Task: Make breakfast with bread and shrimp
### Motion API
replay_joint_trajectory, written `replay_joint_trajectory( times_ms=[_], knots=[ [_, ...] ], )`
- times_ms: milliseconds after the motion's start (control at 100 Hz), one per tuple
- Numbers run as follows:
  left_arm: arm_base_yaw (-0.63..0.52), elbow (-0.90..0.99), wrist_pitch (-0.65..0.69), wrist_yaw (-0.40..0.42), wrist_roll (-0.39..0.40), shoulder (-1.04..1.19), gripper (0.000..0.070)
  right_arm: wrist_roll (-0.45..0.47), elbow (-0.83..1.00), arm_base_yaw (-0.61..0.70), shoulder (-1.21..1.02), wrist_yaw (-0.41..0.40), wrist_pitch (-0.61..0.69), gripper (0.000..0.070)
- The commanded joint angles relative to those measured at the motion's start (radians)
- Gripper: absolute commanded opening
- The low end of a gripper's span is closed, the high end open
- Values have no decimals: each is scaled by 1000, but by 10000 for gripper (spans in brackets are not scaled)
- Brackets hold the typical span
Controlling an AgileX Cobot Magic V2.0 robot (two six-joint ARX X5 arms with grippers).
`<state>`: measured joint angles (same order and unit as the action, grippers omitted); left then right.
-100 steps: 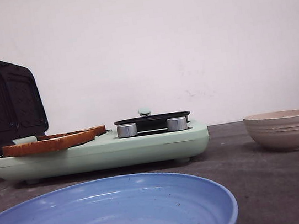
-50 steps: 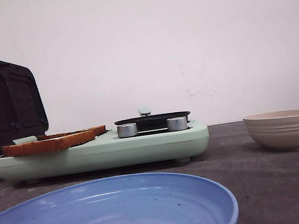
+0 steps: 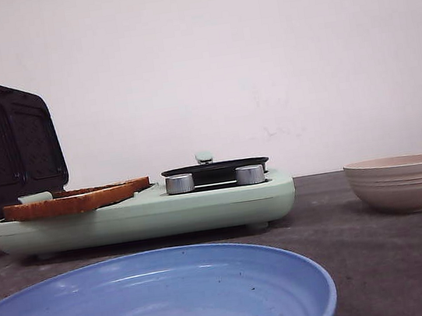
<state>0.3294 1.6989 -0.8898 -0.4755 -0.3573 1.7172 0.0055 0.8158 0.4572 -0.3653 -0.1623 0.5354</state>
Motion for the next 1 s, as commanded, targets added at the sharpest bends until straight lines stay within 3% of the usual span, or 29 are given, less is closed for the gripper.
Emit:
replay_joint_trajectory(
  times_ms=[0,60,170,260,650,860,990],
  knots=[
    [4,24,7,26,0,17,501,24,6,4,-5,-2,-6,0],
    [4,24,7,32,0,17,488,37,6,4,-5,-2,-7,0],
    [3,24,6,32,0,19,383,49,6,4,-5,1,-8,0],
    [0,24,-9,37,-3,20,345,60,6,4,-5,5,-8,0],
    [-50,24,-37,34,-13,37,340,95,6,4,-5,5,-8,0],
    [-95,24,-32,35,-21,37,12,100,6,4,-5,5,-3,0],
    [-115,24,-23,34,-26,37,0,100,6,4,-5,5,-2,0]
  ],
)
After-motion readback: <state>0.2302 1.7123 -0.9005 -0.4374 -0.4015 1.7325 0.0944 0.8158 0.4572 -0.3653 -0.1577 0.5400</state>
